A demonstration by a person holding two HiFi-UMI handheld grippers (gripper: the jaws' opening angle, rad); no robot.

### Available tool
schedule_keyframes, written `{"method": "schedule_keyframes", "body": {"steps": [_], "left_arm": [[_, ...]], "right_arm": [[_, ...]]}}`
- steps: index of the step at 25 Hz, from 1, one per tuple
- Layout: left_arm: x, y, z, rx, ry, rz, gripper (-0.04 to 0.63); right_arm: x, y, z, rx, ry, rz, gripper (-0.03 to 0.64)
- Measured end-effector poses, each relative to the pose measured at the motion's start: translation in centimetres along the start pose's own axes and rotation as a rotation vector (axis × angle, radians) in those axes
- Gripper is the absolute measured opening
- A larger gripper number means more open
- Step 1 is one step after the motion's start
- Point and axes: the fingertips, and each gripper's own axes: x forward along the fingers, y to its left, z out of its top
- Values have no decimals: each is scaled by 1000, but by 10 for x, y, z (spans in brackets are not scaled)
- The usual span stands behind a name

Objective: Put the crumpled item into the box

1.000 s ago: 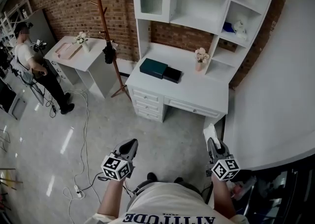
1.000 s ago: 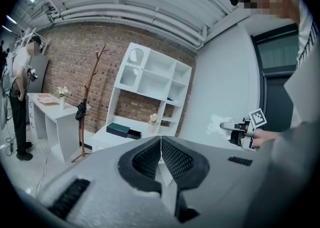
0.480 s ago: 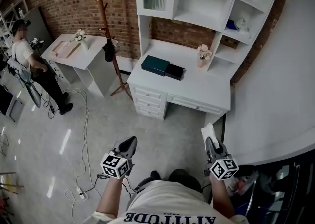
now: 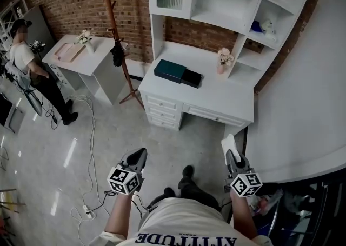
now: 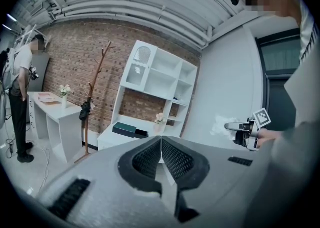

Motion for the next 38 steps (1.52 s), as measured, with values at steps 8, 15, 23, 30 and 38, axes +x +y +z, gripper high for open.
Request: {"method": "schedule_keyframes", "body": {"steps": [8, 15, 23, 30, 38], "left_arm": [[43, 14, 16, 26, 20, 21, 28], [95, 28, 36, 33, 27, 51, 27], [157, 27, 59, 71, 47, 67, 28], [207, 22, 64, 76, 55, 89, 28], [241, 22, 58, 45, 67, 101, 28]], "right_arm": [[50, -28, 14, 8, 17, 22, 77], [110, -62, 33, 15, 25, 57, 77], [165, -105, 46, 37, 49, 90, 77], [198, -151, 51, 46, 98, 106, 77], [224, -174, 51, 47, 158, 125, 77]]}}
